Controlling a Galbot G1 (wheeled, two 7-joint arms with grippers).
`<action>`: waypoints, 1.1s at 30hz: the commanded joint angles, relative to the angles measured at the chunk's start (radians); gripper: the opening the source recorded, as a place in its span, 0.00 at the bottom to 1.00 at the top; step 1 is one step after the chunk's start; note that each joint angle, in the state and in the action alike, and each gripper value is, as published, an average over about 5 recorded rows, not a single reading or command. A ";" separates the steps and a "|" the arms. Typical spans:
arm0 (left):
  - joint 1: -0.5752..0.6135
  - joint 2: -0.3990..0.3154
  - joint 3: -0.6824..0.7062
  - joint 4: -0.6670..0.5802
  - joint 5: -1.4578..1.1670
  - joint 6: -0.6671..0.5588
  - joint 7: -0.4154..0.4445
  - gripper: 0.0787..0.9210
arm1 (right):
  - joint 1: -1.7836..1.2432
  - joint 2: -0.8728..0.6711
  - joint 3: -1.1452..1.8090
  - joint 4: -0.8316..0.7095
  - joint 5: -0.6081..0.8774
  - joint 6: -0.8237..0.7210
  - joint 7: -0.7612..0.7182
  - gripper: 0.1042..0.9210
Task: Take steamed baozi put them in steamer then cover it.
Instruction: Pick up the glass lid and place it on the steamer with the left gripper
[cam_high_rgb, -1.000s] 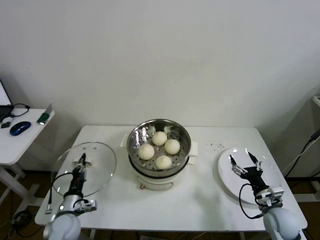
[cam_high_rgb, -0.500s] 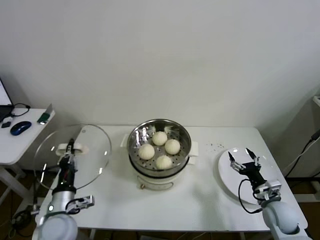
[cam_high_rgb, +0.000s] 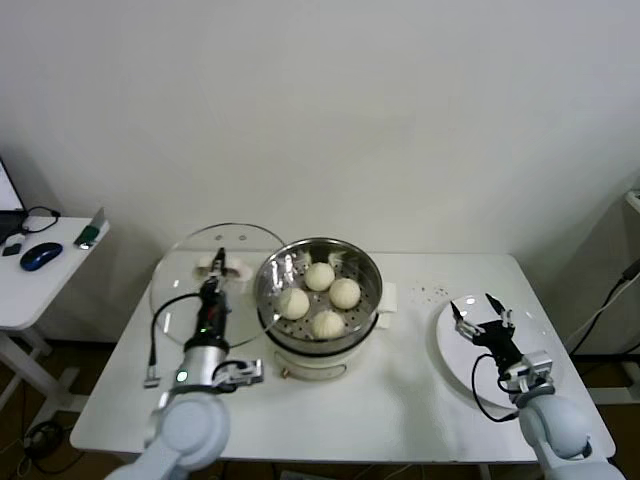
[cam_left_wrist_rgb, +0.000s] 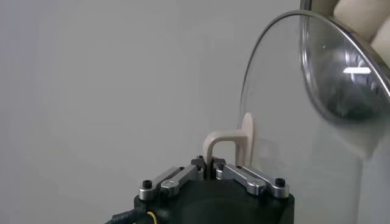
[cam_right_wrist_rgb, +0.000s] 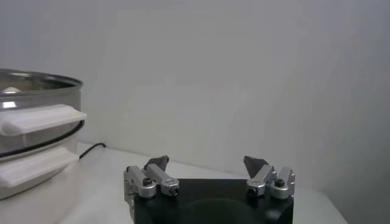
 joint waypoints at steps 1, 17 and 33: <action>-0.262 -0.197 0.273 0.155 0.080 0.077 0.149 0.08 | -0.001 -0.001 0.013 -0.010 -0.012 -0.006 0.000 0.88; -0.309 -0.354 0.320 0.349 0.108 0.077 0.153 0.08 | -0.027 0.027 0.050 -0.016 -0.041 -0.005 0.002 0.88; -0.314 -0.330 0.298 0.375 0.085 0.077 0.153 0.08 | -0.017 0.038 0.041 -0.020 -0.053 -0.003 0.002 0.88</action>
